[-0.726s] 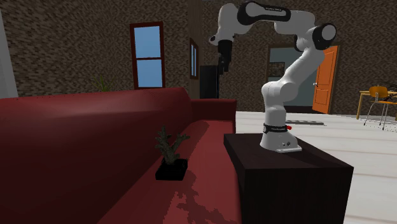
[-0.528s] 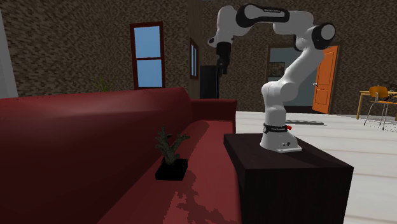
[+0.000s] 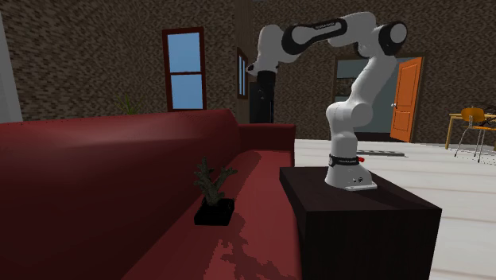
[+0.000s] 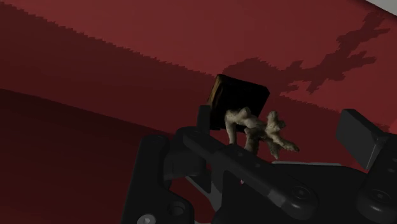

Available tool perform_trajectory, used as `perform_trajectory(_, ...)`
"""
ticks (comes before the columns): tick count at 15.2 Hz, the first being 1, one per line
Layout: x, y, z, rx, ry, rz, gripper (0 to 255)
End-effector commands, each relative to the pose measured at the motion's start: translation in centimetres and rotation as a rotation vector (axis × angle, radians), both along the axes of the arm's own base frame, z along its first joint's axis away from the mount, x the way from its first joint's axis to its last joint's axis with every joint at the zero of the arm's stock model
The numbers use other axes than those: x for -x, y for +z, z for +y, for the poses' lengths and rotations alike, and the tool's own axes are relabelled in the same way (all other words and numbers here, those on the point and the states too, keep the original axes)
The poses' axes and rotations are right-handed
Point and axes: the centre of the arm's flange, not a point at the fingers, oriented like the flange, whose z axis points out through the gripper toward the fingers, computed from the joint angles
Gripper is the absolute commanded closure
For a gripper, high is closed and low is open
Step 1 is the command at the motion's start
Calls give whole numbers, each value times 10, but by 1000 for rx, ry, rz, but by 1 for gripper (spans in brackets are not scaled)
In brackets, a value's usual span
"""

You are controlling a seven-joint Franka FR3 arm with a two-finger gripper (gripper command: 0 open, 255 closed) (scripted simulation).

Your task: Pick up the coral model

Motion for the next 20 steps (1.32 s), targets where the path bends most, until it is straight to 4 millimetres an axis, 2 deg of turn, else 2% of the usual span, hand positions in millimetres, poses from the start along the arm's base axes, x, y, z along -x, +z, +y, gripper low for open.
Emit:
perform_trajectory(1,-14,-18,8,-3,8,-10,0)
perform_trajectory(20,-157,-192,99,-26,83,-73,0)
